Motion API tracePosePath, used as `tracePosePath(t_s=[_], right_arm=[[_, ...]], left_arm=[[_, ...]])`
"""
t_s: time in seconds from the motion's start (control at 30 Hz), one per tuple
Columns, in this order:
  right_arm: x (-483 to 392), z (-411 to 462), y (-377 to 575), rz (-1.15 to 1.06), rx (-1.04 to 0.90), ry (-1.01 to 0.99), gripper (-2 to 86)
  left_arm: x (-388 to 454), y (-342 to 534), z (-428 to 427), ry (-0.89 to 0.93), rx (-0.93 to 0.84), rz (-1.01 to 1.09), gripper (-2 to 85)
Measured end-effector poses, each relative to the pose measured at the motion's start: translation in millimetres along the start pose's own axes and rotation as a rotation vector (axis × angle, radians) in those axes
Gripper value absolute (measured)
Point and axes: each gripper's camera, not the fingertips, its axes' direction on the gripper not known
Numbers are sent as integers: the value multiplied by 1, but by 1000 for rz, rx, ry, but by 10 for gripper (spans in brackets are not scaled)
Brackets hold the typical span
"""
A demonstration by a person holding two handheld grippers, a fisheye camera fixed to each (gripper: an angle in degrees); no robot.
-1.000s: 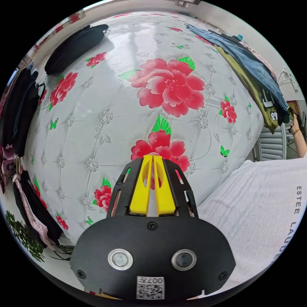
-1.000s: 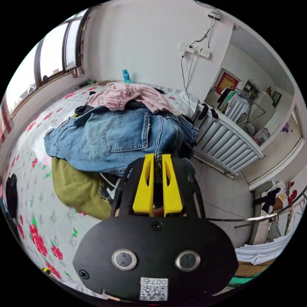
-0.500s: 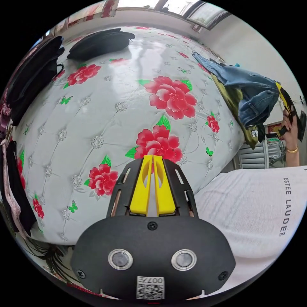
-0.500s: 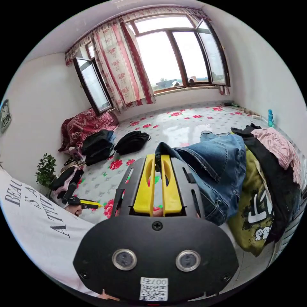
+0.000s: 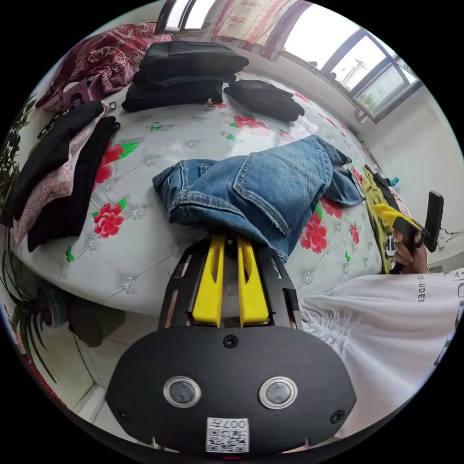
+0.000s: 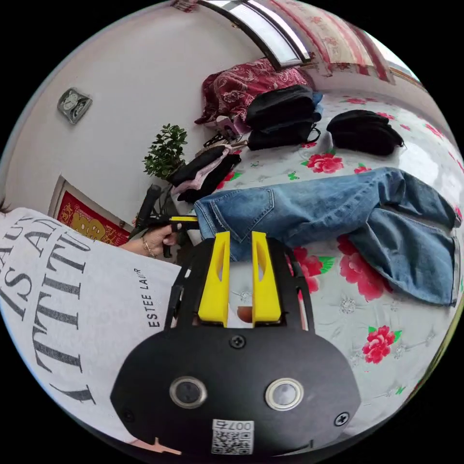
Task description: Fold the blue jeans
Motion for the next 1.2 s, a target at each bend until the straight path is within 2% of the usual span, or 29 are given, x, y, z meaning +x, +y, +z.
tracePosePath(t_s=[0.1, 0.2, 0.3, 0.33, 0.37, 0.43, 0.6, 0.7, 0.9, 0.97, 1.03, 1.13, 1.2], right_arm=[[37, -10, 28, 169, 37, 35, 63], [56, -25, 41, 231, 48, 157, 72], [72, -47, 32, 253, 92, 230, 85], [76, -52, 28, 256, 104, 239, 87], [82, -60, 17, 257, 123, 254, 92], [92, -71, -3, 253, 151, 282, 97], [127, -89, -77, 243, 160, 359, 111], [156, -84, -121, 258, 129, 389, 117], [238, -45, -202, 374, 28, 429, 124], [264, -30, -220, 418, -16, 468, 126], [287, -14, -234, 459, -55, 500, 125], [325, 17, -242, 557, -176, 436, 103], [339, 20, -239, 613, -212, 450, 54]], left_arm=[[12, 11, -16, -50, 50, 80, 73], [39, 6, -8, -95, 82, 179, 82], [57, -14, 23, -103, 22, 208, 76], [59, -24, 40, -84, -46, 192, 62], [60, -33, 53, -45, -115, 186, 39], [58, -41, 59, 9, -145, 171, 3], [32, -34, 28, 138, -79, 139, -7], [9, -19, -1, 113, -19, 53, 0], [-7, -10, -32, 55, 59, -27, 85], [1, -25, -14, 55, -4, -23, 126], [11, -38, 9, 55, -75, -16, 130], [27, -57, 50, -4, -240, -2, 83], [33, -68, 54, -19, -256, 29, 55]])
